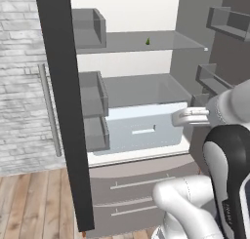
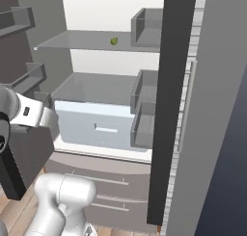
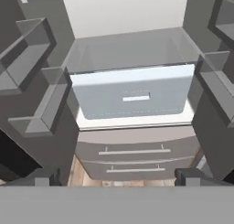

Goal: There is a bowl on the dining counter. Grab a lemon wedge from the fridge and place it in the bowl. Then get the liquor bottle and glass cup from the cabinet and place them next to the bowl.

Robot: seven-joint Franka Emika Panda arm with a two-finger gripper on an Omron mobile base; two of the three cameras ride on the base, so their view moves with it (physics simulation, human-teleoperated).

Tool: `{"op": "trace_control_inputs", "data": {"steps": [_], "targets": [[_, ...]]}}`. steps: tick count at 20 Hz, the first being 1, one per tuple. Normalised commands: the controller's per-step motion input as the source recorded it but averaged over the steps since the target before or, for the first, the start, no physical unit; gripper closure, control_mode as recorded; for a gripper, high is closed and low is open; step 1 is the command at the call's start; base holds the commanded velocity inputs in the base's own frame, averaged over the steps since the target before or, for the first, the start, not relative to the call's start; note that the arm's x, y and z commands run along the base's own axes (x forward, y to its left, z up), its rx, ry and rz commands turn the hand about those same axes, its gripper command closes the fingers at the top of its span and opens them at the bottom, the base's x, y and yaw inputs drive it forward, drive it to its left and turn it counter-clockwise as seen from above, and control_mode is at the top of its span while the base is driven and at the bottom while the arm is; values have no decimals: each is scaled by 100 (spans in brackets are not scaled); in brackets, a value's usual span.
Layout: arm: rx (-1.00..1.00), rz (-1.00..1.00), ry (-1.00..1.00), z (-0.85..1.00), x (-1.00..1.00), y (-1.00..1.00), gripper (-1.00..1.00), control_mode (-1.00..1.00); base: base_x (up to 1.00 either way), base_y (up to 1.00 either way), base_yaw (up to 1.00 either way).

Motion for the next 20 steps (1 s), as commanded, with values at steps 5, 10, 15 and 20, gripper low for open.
{"op": "trace_control_inputs", "data": {"steps": [5, 10, 15, 20], "targets": [[0, -4, -2, -2, 0, -7, -100, -100, 0, 0, 0], [0, 0, 0, 0, 0, -4, -100, 100, 8, 0, -1], [0, 0, 0, 0, 0, 0, -100, 100, 55, 1, -6], [0, 0, 0, 0, 0, 0, -100, 100, 56, 29, -20]]}}
